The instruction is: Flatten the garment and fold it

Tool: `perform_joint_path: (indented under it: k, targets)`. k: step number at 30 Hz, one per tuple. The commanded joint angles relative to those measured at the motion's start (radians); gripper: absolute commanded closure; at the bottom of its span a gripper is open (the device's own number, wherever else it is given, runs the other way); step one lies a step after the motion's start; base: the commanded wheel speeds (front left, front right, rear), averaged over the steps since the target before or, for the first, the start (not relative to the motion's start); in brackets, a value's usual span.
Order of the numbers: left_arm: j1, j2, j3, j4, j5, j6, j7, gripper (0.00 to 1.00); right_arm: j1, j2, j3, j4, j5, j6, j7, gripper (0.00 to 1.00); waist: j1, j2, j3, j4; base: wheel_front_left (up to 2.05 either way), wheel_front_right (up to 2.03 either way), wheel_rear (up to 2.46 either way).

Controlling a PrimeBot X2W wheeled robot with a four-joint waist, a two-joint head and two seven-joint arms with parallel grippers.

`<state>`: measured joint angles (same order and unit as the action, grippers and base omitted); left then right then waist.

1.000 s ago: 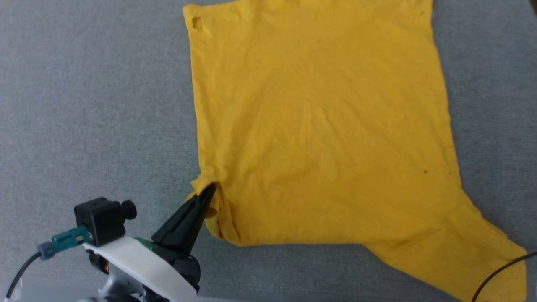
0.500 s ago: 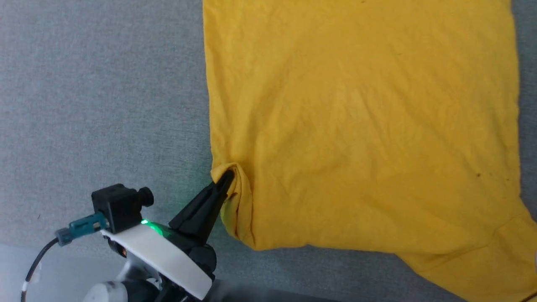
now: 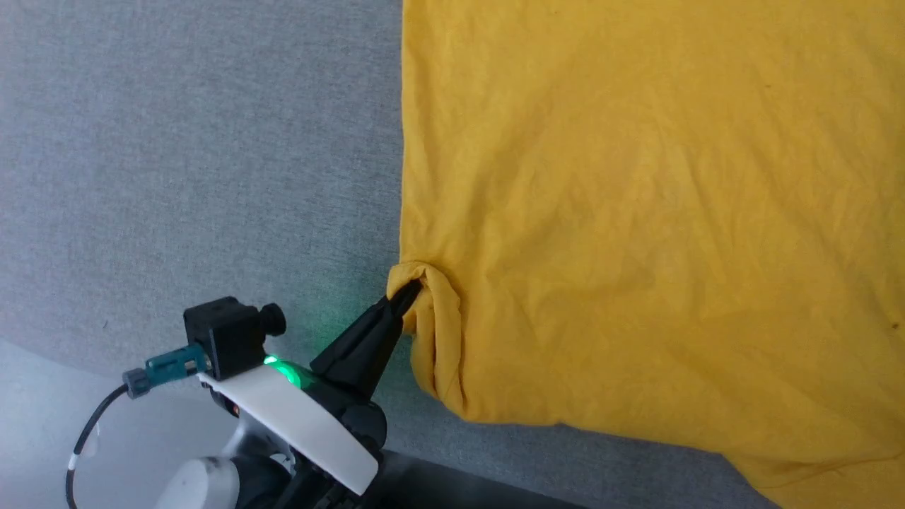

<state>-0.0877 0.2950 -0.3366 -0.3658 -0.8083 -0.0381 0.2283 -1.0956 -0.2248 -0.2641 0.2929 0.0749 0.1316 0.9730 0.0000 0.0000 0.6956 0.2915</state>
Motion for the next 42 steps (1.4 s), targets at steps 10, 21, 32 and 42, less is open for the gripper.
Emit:
perform_joint_path:
  k: [10, 21, 32, 42]
  targets:
    - [-0.027, -0.002, 0.001, 0.019, -0.001, -0.009, -0.011, 1.00, -0.016, 0.016, -0.015, 0.025, -0.025, -0.001, -0.050, 1.00, 0.0000, 0.0000, -0.001, -0.006, 0.00, 0.00, 0.00]
    - [-0.002, 0.031, 0.033, 0.008, 0.002, 0.019, -0.002, 1.00, 0.085, 0.004, 0.012, 0.007, 0.086, -0.001, -0.144, 1.00, 0.0000, 0.0000, -0.138, -0.110, 0.00, 0.00, 0.00]
    - [0.090, 0.066, 0.083, 0.019, -0.040, 0.061, 0.020, 1.00, 0.430, -0.008, -0.097, -0.177, 0.242, -0.001, -0.227, 1.00, 0.0000, 0.0000, -0.319, -0.234, 0.00, 0.00, 0.00]
    - [0.192, 0.087, 0.106, -0.010, -0.055, 0.103, 0.032, 1.00, 0.823, 0.122, -0.268, -0.370, 0.334, -0.001, -0.224, 1.00, 0.0000, 0.0000, -0.424, -0.320, 0.00, 0.00, 0.00]
